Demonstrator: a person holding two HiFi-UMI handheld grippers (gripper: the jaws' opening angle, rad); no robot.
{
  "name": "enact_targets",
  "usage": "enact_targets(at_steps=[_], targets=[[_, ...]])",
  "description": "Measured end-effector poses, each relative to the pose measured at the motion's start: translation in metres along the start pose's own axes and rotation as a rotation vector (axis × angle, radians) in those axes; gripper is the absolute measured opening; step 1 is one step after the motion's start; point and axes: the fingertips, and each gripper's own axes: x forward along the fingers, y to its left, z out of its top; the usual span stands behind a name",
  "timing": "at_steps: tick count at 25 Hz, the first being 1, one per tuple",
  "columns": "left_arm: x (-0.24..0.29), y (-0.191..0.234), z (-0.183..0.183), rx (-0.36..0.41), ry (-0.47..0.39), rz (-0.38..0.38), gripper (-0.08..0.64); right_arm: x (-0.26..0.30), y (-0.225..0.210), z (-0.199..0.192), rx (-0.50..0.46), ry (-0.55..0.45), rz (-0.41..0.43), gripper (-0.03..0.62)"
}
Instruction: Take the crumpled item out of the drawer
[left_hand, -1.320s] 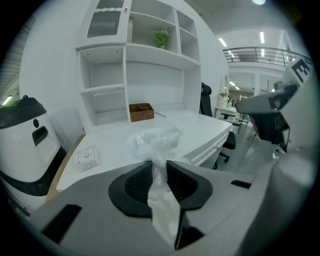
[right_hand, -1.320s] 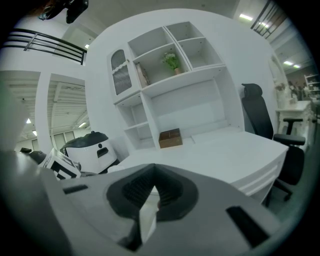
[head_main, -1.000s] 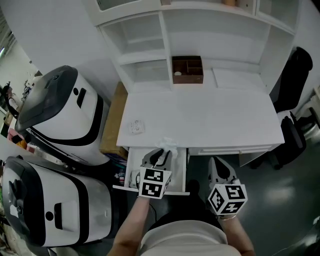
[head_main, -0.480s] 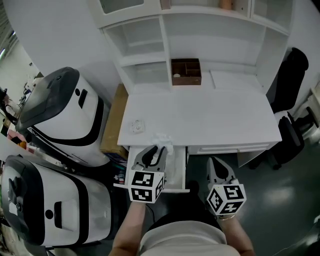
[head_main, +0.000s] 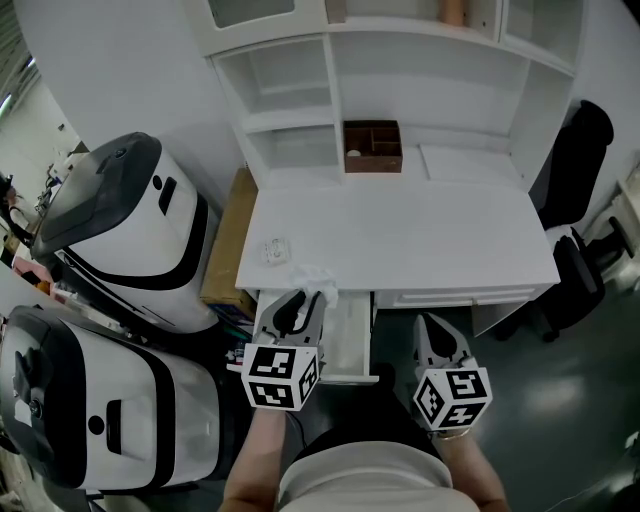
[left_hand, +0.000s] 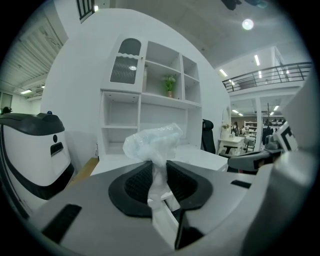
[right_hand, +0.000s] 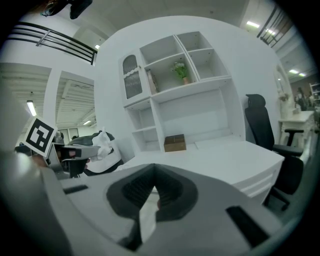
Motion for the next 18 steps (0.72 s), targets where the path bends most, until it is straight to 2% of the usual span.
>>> enact_targets(at_steps=[18], targets=[[-0.0026, 0.0053, 0.0042, -0.017, -0.019, 0.002, 0.08, 0.0026, 0.0008, -0.0004, -0.01, 0.006, -0.003, 0.002]])
